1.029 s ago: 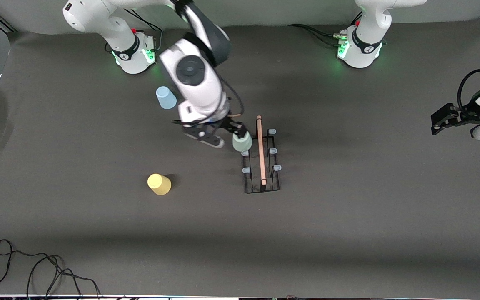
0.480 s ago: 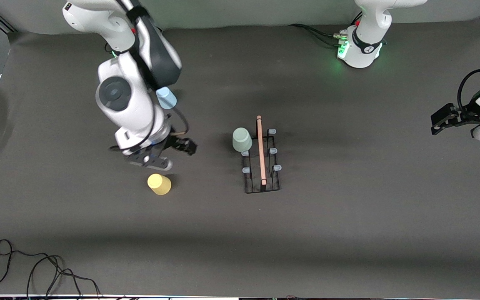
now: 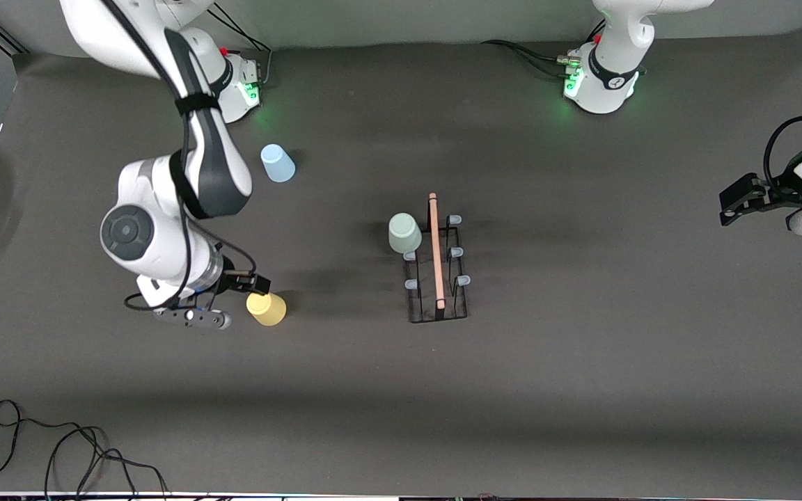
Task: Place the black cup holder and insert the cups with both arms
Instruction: 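Move the right gripper to the yellow cup and grasp it, then lift the yellow cup with the right gripper and carry it to the rack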
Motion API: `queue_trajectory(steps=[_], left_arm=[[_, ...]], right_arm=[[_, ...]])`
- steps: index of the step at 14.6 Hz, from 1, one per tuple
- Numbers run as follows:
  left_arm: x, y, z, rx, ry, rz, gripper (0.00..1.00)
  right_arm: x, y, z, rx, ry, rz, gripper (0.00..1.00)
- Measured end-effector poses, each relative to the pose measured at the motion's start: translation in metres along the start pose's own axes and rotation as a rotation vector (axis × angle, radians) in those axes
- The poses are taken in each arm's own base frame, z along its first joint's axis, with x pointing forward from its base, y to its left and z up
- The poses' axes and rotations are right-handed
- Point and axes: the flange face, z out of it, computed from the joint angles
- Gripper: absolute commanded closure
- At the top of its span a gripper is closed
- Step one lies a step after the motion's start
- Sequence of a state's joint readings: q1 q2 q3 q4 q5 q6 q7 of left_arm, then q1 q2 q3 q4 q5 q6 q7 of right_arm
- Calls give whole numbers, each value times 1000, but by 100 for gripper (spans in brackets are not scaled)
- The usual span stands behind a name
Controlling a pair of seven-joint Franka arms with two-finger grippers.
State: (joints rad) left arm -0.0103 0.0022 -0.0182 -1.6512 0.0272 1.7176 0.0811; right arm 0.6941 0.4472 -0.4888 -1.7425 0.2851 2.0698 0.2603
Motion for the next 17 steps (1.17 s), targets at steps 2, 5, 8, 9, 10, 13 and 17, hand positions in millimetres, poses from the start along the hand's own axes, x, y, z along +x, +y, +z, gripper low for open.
queue_trajectory(steps=[2, 5, 8, 9, 10, 13, 17], left_arm=[[0, 0, 0, 0, 0, 0, 4], [0, 0, 1, 0, -1, 0, 4], [0, 0, 1, 0, -1, -1, 3], [1, 0, 1, 0, -1, 0, 3], [1, 0, 2, 0, -1, 0, 3], [1, 0, 3, 0, -2, -1, 3], [2, -3, 5, 2, -6, -3, 2]], right_arm=[[8, 4, 25, 26, -5, 1, 0], [16, 4, 61, 1, 18, 9, 0], [19, 5, 89, -27, 18, 9, 0], [19, 5, 94, -33, 15, 9, 0], [19, 5, 98, -36, 12, 8, 0], [16, 3, 108, -43, -1, 5, 0], [14, 2, 114, -32, -13, 16, 44]])
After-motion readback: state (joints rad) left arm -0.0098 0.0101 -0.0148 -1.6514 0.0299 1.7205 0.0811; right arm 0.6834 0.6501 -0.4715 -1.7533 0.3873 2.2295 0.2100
